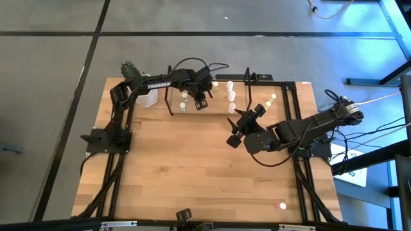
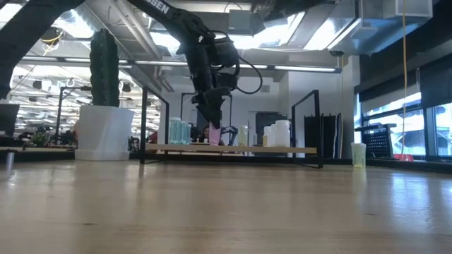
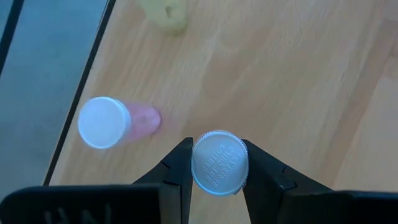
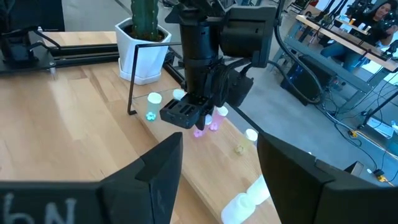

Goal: Pick and place medicine bottles onto shelf by color
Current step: Put the left pink pill bottle on the shelf aligned with the other pink pill bottle

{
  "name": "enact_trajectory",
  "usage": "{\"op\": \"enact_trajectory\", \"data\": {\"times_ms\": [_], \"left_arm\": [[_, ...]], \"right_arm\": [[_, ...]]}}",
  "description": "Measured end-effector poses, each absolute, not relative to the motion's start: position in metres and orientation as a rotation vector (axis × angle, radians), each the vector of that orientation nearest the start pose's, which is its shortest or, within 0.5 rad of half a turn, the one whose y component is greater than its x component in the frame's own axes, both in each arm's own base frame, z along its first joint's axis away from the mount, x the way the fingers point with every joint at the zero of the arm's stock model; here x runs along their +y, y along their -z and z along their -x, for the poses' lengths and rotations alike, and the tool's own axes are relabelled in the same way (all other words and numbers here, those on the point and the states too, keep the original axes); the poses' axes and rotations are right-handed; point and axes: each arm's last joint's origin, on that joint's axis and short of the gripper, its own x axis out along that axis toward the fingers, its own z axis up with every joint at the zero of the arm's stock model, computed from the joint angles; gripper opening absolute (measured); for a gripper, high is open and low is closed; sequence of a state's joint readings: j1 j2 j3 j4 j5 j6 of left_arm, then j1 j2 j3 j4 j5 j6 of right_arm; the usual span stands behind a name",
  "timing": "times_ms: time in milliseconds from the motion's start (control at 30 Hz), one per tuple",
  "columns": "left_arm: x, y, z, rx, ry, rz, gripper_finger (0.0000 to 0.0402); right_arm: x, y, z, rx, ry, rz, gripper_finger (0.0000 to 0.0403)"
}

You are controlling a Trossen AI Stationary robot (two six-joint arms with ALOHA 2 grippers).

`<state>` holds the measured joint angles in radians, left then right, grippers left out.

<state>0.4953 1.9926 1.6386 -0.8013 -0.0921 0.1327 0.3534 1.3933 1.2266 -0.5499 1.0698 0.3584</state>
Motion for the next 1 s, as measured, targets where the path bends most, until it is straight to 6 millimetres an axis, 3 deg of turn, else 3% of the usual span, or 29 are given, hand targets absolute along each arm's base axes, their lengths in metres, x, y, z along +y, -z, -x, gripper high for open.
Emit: {"op": "enact_trajectory", "data": {"times_ms": [300, 1000], "left_arm": [[0.2016, -0.2272, -0.3653, 1.168, -0.494, 0.178, 0.0097], [0.2032, -0.2271, -0.3643, 1.157, -0.546, 0.222, 0.0143]], "right_arm": [[0.0753, -0.3282, -0.2776, 0.419, 0.767, 0.143, 0.0209], [0.0753, -0.3282, -0.2776, 0.419, 0.766, 0.143, 0.0209]]}}
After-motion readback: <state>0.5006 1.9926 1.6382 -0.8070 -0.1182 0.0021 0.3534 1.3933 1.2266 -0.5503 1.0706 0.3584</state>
